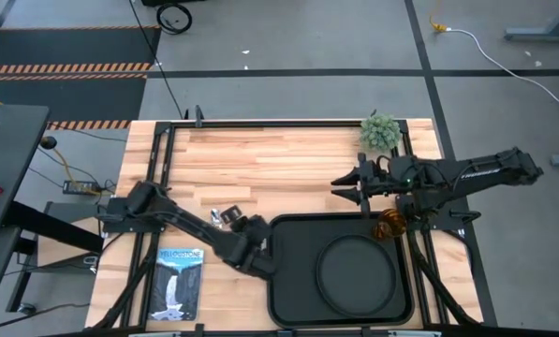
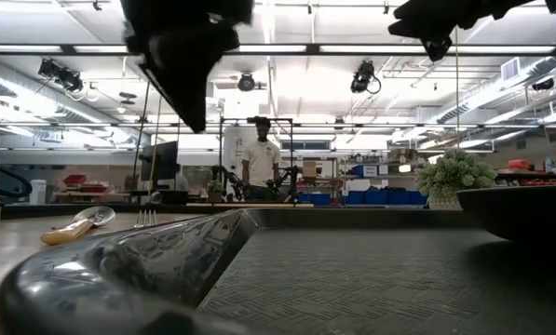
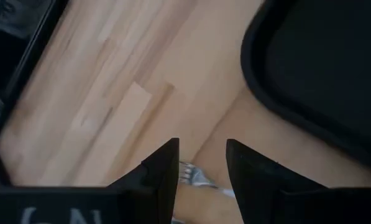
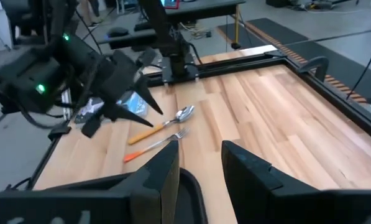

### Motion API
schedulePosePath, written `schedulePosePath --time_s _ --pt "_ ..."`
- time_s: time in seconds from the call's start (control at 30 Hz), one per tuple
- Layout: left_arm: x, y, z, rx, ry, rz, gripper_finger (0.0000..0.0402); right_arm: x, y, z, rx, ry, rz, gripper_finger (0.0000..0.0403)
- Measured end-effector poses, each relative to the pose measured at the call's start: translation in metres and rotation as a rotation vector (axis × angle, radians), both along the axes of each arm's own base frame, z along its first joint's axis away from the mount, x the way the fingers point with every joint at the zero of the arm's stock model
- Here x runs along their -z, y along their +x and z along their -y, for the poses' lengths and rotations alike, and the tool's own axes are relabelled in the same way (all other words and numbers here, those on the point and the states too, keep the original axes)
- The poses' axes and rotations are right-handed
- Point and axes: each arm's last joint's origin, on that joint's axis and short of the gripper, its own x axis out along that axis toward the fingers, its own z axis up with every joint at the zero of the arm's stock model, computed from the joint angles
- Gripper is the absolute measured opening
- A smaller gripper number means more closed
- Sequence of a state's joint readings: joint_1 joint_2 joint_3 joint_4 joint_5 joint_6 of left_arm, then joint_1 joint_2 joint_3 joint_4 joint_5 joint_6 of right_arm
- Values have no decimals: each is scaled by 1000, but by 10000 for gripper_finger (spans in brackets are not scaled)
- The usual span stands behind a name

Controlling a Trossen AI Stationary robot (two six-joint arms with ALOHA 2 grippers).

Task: Pick and place plate/cup/fork/spoon on tray
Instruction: Put the orange fork on the black tray to the left side of the black plate

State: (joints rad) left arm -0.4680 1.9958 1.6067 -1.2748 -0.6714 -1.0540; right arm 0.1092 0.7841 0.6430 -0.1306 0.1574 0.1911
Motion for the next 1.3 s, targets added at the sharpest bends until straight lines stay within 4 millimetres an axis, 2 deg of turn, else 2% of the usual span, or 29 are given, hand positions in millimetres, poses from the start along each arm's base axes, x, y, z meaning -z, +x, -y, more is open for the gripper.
schedulePosePath --time_s 0.17,0.37,0.57,0.83,1.0,1.23,1.3 --pt "0 -12 11 -117 -14 129 141 0 -1 -6 -5 -27 2 128" --pt "6 -17 21 -238 -58 249 141 -1 -1 -10 -25 -102 5 128" --pt "4 -29 27 -337 -51 291 141 -3 -3 -21 -102 -148 29 128" --pt "4 -36 31 -417 -65 306 138 -3 -11 -49 -240 -126 43 128" --pt "5 -32 23 -454 -97 249 97 -3 -17 -62 -239 -84 47 128" --pt "3 -20 -6 -461 -64 168 18 -4 -22 -72 -286 -85 58 128" --pt "1 -17 -14 -447 -59 139 7 -4 -22 -72 -287 -87 58 128"
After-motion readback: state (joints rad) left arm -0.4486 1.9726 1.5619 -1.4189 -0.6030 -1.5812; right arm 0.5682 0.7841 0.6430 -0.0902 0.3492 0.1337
